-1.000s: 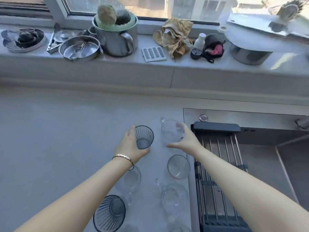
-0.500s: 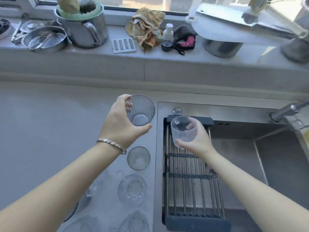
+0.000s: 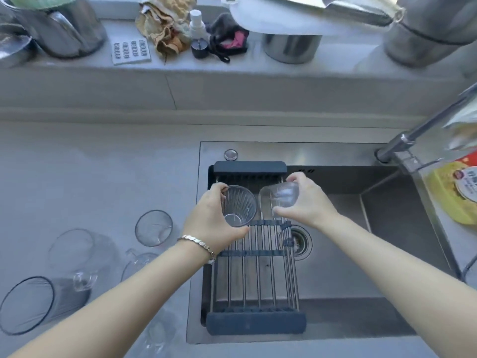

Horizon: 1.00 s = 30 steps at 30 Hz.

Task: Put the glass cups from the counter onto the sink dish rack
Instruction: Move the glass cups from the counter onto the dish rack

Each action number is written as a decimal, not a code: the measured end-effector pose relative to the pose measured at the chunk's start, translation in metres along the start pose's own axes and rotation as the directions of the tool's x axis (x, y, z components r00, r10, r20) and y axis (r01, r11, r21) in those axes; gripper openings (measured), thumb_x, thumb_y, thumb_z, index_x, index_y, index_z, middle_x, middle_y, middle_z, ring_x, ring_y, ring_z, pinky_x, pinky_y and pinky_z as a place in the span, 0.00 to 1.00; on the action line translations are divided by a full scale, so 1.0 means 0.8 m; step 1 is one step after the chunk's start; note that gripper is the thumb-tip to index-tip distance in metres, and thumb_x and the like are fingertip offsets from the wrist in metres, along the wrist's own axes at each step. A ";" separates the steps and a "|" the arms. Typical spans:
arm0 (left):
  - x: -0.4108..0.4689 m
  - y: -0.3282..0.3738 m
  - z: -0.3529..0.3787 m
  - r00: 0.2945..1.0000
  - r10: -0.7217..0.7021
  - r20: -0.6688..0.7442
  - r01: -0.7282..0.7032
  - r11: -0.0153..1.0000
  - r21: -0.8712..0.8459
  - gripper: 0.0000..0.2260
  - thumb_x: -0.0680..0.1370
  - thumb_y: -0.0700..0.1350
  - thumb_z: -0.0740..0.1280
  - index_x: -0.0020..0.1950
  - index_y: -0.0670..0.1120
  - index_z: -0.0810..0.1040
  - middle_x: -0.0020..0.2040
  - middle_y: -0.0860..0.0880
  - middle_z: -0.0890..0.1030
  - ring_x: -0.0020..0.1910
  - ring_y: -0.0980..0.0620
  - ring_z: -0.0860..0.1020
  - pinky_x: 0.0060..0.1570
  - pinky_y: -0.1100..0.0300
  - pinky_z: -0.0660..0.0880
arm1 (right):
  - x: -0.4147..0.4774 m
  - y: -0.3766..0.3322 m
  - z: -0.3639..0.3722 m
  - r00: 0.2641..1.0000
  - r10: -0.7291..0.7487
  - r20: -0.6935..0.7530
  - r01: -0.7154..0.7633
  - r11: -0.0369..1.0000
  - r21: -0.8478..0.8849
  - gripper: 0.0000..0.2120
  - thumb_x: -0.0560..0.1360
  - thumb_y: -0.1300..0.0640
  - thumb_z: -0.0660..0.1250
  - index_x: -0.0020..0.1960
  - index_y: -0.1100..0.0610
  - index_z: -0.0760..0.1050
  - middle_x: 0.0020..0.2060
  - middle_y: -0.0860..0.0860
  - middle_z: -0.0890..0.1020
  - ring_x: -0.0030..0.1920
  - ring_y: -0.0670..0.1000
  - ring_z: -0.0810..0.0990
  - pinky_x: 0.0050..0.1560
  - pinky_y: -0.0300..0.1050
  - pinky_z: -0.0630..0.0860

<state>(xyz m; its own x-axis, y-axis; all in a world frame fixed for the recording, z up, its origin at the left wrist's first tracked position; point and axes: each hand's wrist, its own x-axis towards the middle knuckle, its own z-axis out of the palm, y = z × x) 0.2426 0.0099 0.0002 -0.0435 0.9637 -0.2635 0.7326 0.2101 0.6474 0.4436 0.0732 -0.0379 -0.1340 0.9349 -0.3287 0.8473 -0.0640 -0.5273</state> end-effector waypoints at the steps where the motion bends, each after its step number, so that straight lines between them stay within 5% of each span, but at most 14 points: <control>1: 0.001 -0.002 0.000 1.000 -0.011 -0.003 0.011 1.000 0.007 0.35 0.64 0.49 0.77 0.67 0.48 0.65 0.60 0.49 0.75 0.58 0.51 0.74 0.57 0.56 0.76 | 0.011 -0.004 0.007 0.999 -0.044 0.004 0.044 0.998 -0.036 0.32 0.64 0.49 0.74 0.63 0.53 0.65 0.61 0.53 0.73 0.61 0.56 0.70 0.60 0.49 0.70; 5: 0.009 -0.010 -0.003 0.998 -0.047 -0.031 0.047 0.999 0.015 0.35 0.64 0.48 0.77 0.67 0.49 0.65 0.59 0.52 0.75 0.59 0.51 0.74 0.55 0.57 0.74 | 0.051 -0.016 0.044 0.984 -0.148 0.094 0.166 0.963 -0.213 0.31 0.67 0.52 0.72 0.67 0.52 0.65 0.60 0.56 0.69 0.62 0.58 0.67 0.60 0.50 0.70; 9: 0.019 -0.020 -0.006 0.996 -0.069 -0.050 0.069 0.998 -0.008 0.35 0.64 0.48 0.77 0.67 0.49 0.65 0.57 0.53 0.74 0.56 0.55 0.73 0.54 0.62 0.71 | 0.080 -0.013 0.071 0.939 -0.252 0.232 0.341 0.767 -0.544 0.25 0.71 0.61 0.67 0.66 0.55 0.67 0.61 0.58 0.68 0.60 0.61 0.66 0.60 0.51 0.68; 12: 0.022 -0.027 -0.005 0.994 -0.094 -0.051 0.093 0.995 -0.021 0.36 0.64 0.48 0.78 0.68 0.48 0.65 0.57 0.54 0.74 0.52 0.58 0.70 0.55 0.63 0.70 | 0.086 0.003 0.073 0.910 -0.316 0.267 0.413 0.720 -0.557 0.21 0.71 0.64 0.66 0.63 0.58 0.69 0.61 0.58 0.70 0.60 0.60 0.68 0.58 0.52 0.68; 15: 0.024 -0.031 0.000 0.991 -0.124 -0.045 0.123 0.992 -0.028 0.37 0.63 0.48 0.78 0.68 0.48 0.65 0.55 0.56 0.73 0.51 0.59 0.70 0.53 0.66 0.68 | 0.088 0.023 0.071 0.899 -0.369 0.237 0.439 0.765 -0.471 0.29 0.67 0.67 0.70 0.67 0.60 0.68 0.66 0.62 0.71 0.65 0.63 0.69 0.63 0.54 0.68; 18: 0.025 -0.031 0.007 0.992 -0.126 -0.024 0.125 0.991 -0.057 0.35 0.63 0.49 0.78 0.67 0.49 0.66 0.56 0.55 0.74 0.52 0.58 0.71 0.53 0.65 0.69 | 0.075 0.021 0.065 0.915 -0.342 0.214 0.403 0.811 -0.425 0.39 0.68 0.58 0.73 0.73 0.57 0.58 0.74 0.59 0.60 0.74 0.59 0.56 0.74 0.54 0.53; 20: 0.026 -0.028 0.010 0.993 -0.116 -0.005 0.115 0.990 -0.084 0.35 0.63 0.49 0.78 0.66 0.49 0.66 0.53 0.56 0.72 0.53 0.57 0.73 0.53 0.66 0.69 | 0.054 0.008 0.059 0.925 -0.349 0.151 0.374 0.905 -0.201 0.45 0.65 0.53 0.76 0.74 0.53 0.54 0.74 0.51 0.57 0.75 0.52 0.53 0.75 0.48 0.50; 23: 0.028 -0.018 0.016 0.996 -0.083 0.029 0.087 0.985 -0.149 0.37 0.62 0.50 0.79 0.66 0.50 0.66 0.53 0.55 0.73 0.54 0.56 0.74 0.51 0.69 0.71 | 0.014 -0.017 0.050 0.925 -0.320 0.204 0.254 0.922 0.292 0.46 0.63 0.52 0.78 0.73 0.49 0.55 0.67 0.39 0.62 0.69 0.39 0.60 0.70 0.37 0.57; 26: 0.030 -0.006 0.023 0.997 -0.034 0.062 0.049 0.967 -0.249 0.36 0.62 0.49 0.79 0.65 0.51 0.66 0.52 0.56 0.75 0.54 0.58 0.75 0.48 0.78 0.71 | -0.009 -0.019 0.053 0.936 -0.292 0.198 0.170 0.866 0.470 0.35 0.61 0.50 0.77 0.62 0.39 0.64 0.59 0.34 0.72 0.61 0.35 0.72 0.61 0.32 0.69; 28: 0.034 -0.004 0.025 0.990 0.002 0.139 0.039 0.955 -0.293 0.39 0.62 0.48 0.79 0.68 0.50 0.64 0.56 0.54 0.76 0.59 0.56 0.76 0.57 0.67 0.75 | -0.015 -0.016 0.050 0.960 -0.235 0.150 0.130 0.854 0.504 0.30 0.60 0.51 0.78 0.56 0.37 0.67 0.53 0.36 0.76 0.57 0.37 0.75 0.55 0.30 0.72; 30: 0.043 -0.013 0.028 0.955 0.023 0.297 0.022 0.989 -0.148 0.44 0.65 0.50 0.78 0.74 0.47 0.56 0.67 0.50 0.73 0.67 0.51 0.72 0.68 0.54 0.71 | -0.017 -0.007 0.042 0.978 -0.177 0.106 0.108 0.876 0.469 0.30 0.59 0.55 0.80 0.53 0.38 0.69 0.50 0.38 0.78 0.53 0.39 0.78 0.51 0.27 0.72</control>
<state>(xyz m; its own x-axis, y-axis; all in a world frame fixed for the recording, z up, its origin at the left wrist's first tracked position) 0.2491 0.0375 -0.0318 0.1773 0.8759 -0.4487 0.6229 0.2531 0.7402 0.4235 0.0492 -0.0568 -0.3361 0.8888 -0.3115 0.4870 -0.1191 -0.8652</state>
